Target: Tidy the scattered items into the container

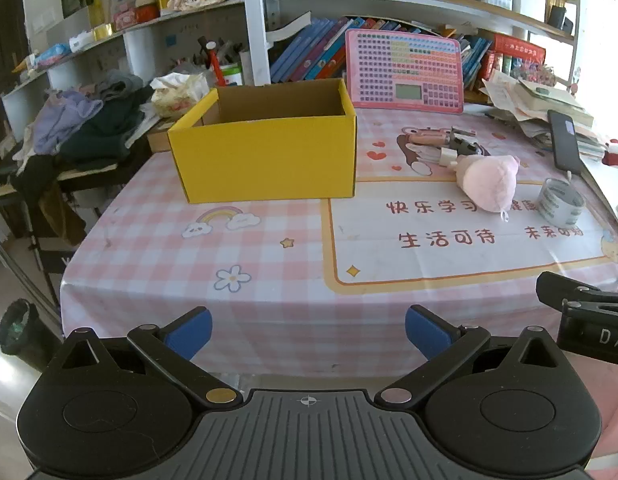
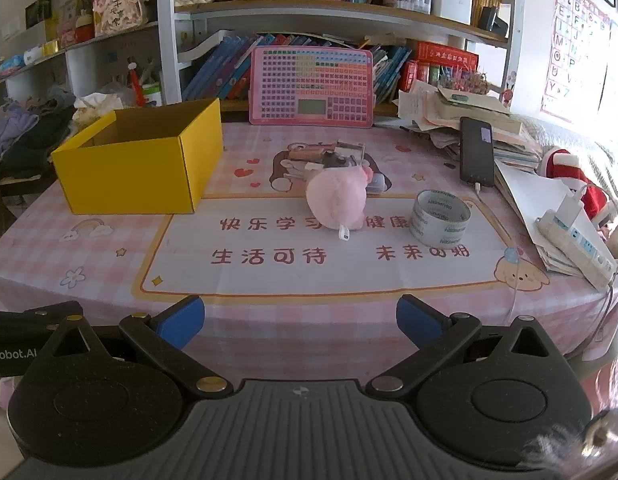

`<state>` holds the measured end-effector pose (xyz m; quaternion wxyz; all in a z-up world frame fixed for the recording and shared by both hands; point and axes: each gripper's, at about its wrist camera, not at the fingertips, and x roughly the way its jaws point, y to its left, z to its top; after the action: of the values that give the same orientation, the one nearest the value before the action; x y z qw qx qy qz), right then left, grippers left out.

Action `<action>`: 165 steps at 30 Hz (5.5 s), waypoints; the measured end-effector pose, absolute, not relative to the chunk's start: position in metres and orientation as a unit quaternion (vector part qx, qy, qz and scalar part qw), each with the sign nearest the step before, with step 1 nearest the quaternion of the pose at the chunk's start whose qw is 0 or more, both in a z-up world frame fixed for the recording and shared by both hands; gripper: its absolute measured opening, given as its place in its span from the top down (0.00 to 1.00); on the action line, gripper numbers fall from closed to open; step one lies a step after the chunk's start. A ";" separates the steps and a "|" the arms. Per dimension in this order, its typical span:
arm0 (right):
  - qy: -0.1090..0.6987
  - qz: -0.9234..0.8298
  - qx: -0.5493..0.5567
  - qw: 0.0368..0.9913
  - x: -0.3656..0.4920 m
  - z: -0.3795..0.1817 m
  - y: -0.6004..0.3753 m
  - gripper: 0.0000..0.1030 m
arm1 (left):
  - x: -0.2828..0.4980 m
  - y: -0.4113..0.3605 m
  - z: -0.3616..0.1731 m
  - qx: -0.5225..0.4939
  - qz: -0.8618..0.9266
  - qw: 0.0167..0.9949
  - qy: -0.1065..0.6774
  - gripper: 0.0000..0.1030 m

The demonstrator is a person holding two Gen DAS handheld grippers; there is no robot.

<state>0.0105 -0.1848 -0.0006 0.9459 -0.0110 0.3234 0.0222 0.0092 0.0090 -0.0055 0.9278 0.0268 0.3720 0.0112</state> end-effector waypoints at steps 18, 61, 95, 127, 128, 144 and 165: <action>0.320 0.030 -0.015 0.947 0.008 -0.001 -0.185 0.00 | 0.006 0.011 -0.006 0.021 0.016 0.929 0.370 0.00; 0.308 0.021 -0.023 0.951 0.001 0.004 -0.184 0.00 | 0.000 0.013 0.001 0.023 0.016 0.934 0.355 0.00; 0.327 0.022 -0.017 0.945 0.002 0.000 -0.181 0.00 | -0.001 0.014 -0.003 0.024 0.011 0.932 0.361 0.00; 0.334 0.015 -0.015 0.942 0.002 -0.002 -0.178 0.00 | 0.000 0.019 -0.002 0.022 -0.003 0.934 0.356 0.00; 0.334 0.015 -0.015 0.942 0.002 -0.001 -0.178 0.00 | 0.000 0.019 -0.002 0.022 -0.002 0.934 0.356 0.00; 0.334 0.014 -0.021 0.942 0.003 -0.002 -0.169 0.00 | -0.002 0.027 -0.002 0.014 0.002 0.936 0.353 0.00; 0.346 0.020 -0.022 0.938 0.007 -0.011 -0.166 0.00 | 0.001 0.032 -0.013 0.010 0.017 0.927 0.375 0.00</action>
<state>0.0065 -0.1657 -0.0113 0.9379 -0.0216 0.3457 0.0195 0.0009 0.0323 -0.0127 0.9268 0.0098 0.3749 0.0173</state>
